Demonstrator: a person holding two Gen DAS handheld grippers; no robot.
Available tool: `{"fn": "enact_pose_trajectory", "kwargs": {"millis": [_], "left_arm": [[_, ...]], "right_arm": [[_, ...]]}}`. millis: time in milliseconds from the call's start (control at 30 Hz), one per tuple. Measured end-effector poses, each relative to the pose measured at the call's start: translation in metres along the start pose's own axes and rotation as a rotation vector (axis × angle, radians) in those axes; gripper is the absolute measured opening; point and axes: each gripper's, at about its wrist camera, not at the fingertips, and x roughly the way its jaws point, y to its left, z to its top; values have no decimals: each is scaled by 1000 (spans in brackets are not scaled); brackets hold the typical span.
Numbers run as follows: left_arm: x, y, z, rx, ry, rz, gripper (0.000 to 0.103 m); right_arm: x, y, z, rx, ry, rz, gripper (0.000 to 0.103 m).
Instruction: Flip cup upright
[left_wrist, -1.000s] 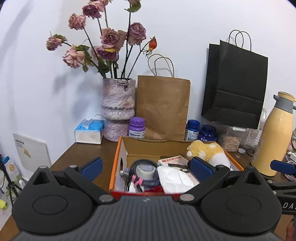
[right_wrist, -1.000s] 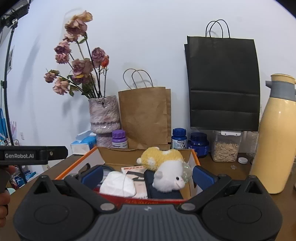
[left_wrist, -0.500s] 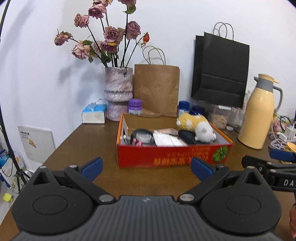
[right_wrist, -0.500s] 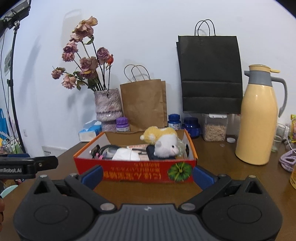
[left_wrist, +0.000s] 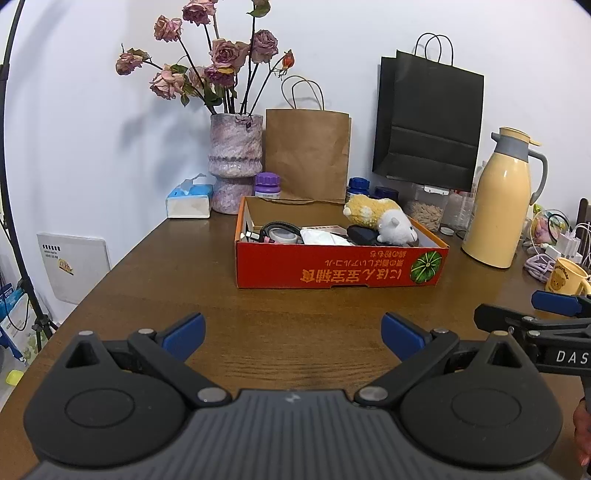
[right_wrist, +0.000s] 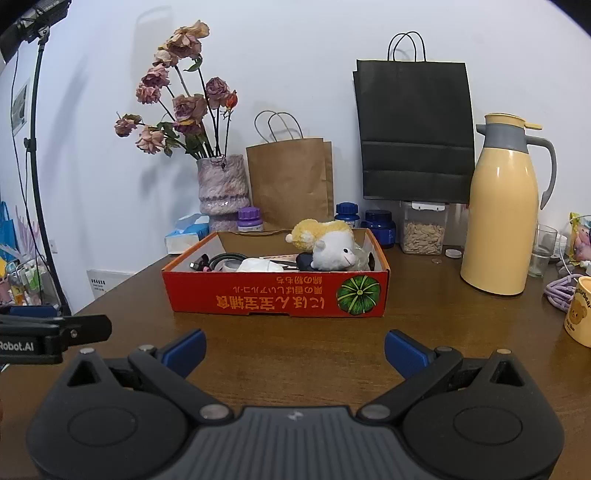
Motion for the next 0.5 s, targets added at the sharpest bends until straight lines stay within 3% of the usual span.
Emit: {"fn": "enact_pose_trajectory", "kwargs": {"millis": [500], "left_arm": [[-6,0,-4,-1,-1,-5,103]], "right_arm": [[-3,0,-3,-2,-1,1,103]]}}
